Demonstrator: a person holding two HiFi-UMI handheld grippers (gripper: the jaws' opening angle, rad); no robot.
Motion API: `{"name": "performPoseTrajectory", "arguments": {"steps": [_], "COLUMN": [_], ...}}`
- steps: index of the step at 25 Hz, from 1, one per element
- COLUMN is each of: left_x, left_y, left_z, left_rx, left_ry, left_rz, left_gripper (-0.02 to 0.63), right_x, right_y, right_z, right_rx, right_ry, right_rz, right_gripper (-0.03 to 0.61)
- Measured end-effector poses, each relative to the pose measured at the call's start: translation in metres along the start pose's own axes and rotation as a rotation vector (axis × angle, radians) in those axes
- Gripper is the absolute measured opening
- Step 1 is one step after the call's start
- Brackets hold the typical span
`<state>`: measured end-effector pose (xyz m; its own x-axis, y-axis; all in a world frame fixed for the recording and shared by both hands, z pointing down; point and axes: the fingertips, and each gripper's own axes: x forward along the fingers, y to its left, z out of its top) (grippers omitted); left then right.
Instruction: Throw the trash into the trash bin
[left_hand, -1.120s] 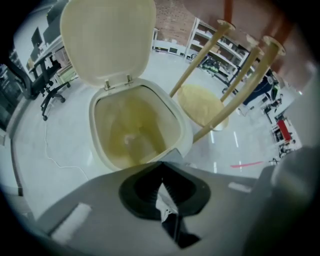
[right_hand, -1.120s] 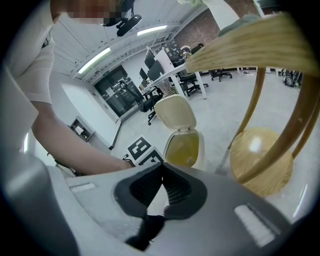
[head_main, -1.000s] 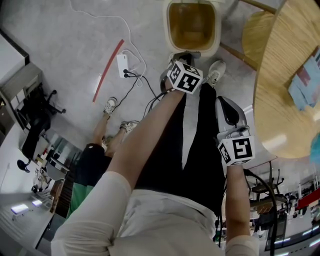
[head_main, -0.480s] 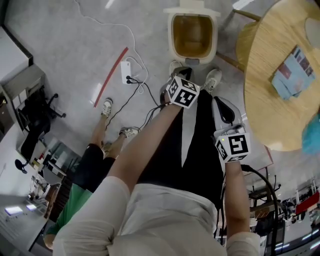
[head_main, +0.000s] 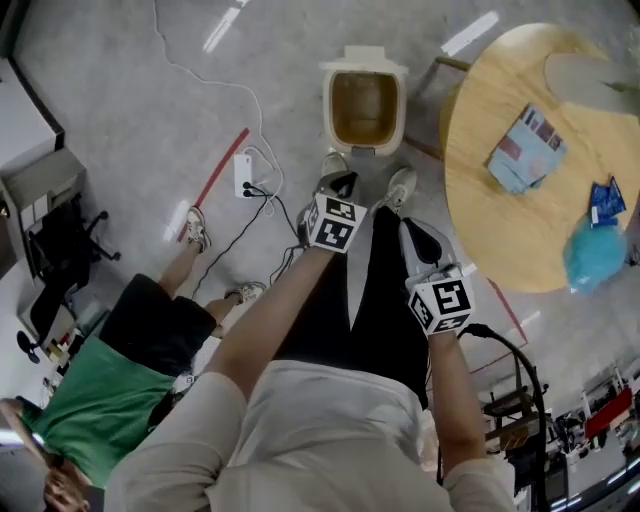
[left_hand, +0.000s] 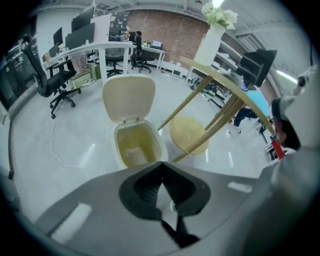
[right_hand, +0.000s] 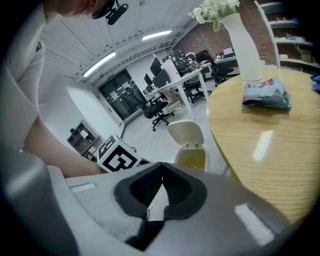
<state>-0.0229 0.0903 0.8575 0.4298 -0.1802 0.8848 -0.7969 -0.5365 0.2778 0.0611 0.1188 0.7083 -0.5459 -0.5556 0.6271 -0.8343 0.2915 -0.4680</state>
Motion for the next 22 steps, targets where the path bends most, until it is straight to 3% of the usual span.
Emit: {"name": "performPoseTrajectory", "arguments": {"steps": [22], "left_x": [-0.140], "left_y": [-0.042], "left_z": [0.065], "left_rx": [0.044], "left_ry": [-0.100], "left_rz": [-0.026], "left_gripper": [0.003], "right_x": [-0.067], "right_y": [0.039], "right_z": [0.077], "right_rx": [-0.035], "right_ry": [-0.052], "right_rz": [-0.004], "right_gripper": [0.002]}}
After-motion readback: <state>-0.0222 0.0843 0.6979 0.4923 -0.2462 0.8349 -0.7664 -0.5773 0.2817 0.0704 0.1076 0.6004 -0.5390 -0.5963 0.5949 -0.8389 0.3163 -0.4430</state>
